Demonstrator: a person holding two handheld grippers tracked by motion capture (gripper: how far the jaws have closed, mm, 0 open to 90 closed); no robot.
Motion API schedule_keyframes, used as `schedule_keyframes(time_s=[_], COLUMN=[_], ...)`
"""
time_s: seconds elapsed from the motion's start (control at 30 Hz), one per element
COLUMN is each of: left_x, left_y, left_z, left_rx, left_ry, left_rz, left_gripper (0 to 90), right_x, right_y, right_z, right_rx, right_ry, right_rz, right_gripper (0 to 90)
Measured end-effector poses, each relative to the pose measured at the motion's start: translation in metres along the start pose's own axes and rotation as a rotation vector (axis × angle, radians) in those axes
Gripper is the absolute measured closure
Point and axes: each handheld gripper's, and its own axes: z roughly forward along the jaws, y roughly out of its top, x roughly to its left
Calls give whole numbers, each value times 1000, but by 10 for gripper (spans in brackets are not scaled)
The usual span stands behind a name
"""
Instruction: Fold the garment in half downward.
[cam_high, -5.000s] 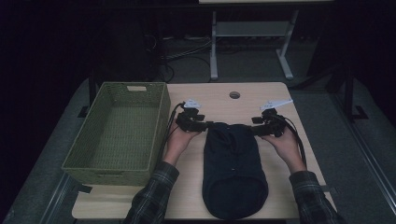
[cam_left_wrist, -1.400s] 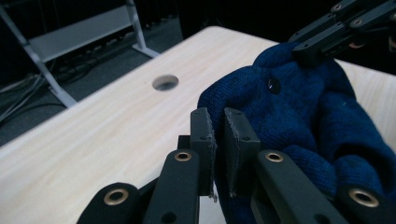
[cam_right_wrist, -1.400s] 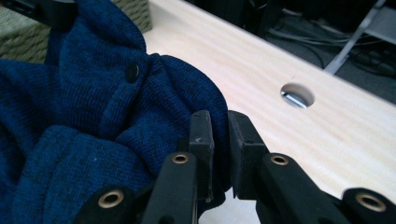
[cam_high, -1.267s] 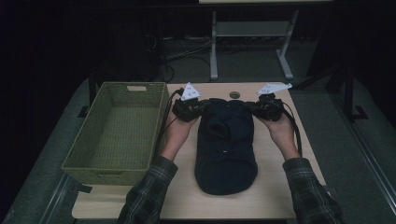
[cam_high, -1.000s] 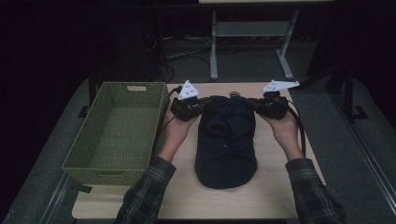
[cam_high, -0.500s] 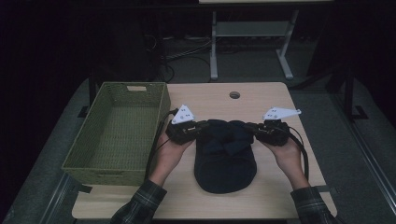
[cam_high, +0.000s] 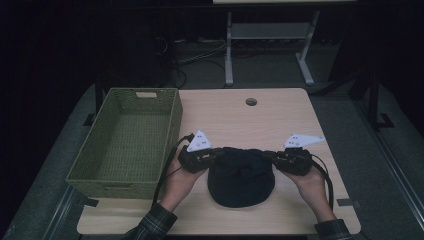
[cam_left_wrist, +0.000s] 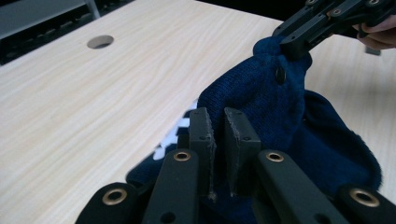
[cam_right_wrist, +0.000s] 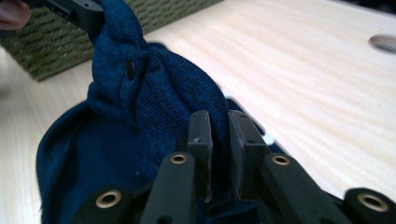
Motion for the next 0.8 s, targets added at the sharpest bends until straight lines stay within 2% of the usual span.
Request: schedule_keyframes(time_s=[0.1, 0.37, 0.47, 0.63, 0.8], left_x=[-5, -18, -23, -32, -37], left_y=[-4, -24, -31, -46, -55], left_z=[-2, -2, -2, -2, -1], left_rx=[5, 63, 86, 125, 147], left_ry=[-13, -53, -67, -101, -114], left_rz=[-8, -30, -35, -52, -59], left_gripper=[821, 815, 814, 814, 809], right_x=[3, 18, 23, 30, 36], right_y=[-5, -21, -28, -38, -48], right_z=[-2, -7, -7, -3, 1], right_rx=[9, 33, 59, 97, 122], right_ry=[24, 55, 64, 74, 85], right_rz=[23, 26, 27, 29, 29], right_gripper=[798, 791, 788, 786, 781])
